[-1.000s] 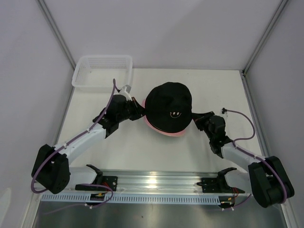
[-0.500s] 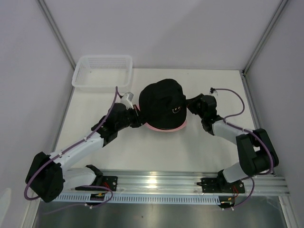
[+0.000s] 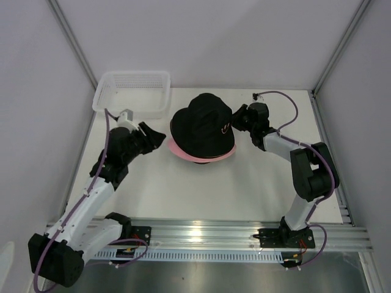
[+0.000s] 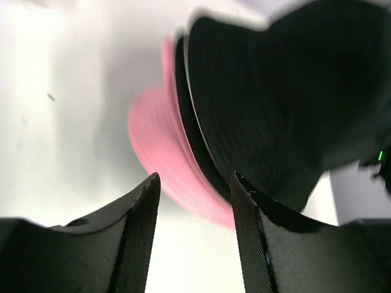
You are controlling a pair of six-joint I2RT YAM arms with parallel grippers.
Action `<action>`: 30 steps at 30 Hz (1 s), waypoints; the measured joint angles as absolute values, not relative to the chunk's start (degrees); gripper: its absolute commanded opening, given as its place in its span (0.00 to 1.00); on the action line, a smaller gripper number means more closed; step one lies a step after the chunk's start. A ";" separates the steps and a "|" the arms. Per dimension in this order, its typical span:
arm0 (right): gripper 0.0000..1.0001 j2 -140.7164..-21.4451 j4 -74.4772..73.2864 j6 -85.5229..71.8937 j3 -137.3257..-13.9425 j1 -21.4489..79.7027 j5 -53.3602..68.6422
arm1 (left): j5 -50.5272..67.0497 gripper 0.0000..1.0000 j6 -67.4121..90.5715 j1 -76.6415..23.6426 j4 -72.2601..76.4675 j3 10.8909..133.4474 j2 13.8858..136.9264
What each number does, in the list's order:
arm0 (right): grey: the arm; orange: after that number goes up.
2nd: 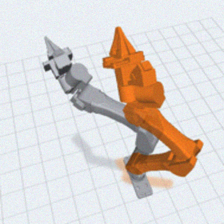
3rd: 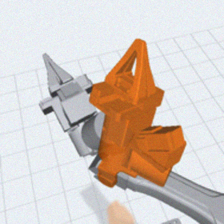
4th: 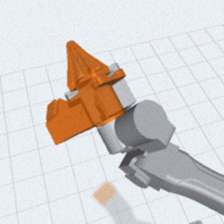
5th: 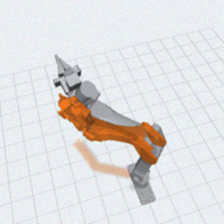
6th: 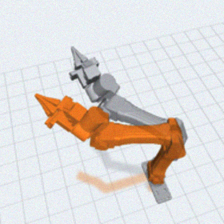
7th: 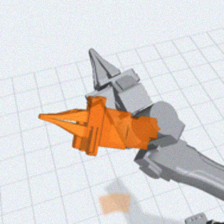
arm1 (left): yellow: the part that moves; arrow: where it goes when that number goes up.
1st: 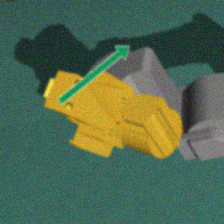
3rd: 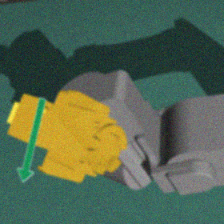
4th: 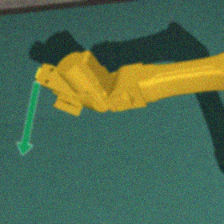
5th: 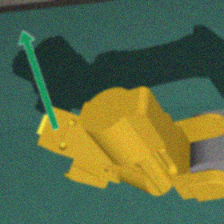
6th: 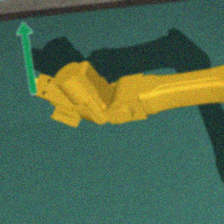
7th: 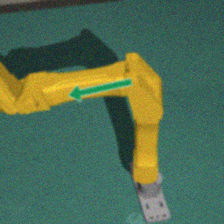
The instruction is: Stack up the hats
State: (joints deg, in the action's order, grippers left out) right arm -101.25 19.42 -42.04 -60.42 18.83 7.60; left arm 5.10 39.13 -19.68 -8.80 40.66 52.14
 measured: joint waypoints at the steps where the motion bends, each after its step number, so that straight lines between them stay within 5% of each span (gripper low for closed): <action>1: 0.00 -101.49 18.85 -41.15 -61.34 18.79 7.92 | 5.48 0.55 39.53 -17.52 -8.86 41.85 52.56; 14: 0.00 -105.62 17.41 -34.20 -68.38 18.50 12.93 | 20.60 0.52 49.74 -9.89 8.45 46.35 74.59; 30: 0.00 -106.41 17.87 -33.89 -68.93 19.00 14.48 | 20.43 0.51 48.51 -11.86 9.87 50.24 80.84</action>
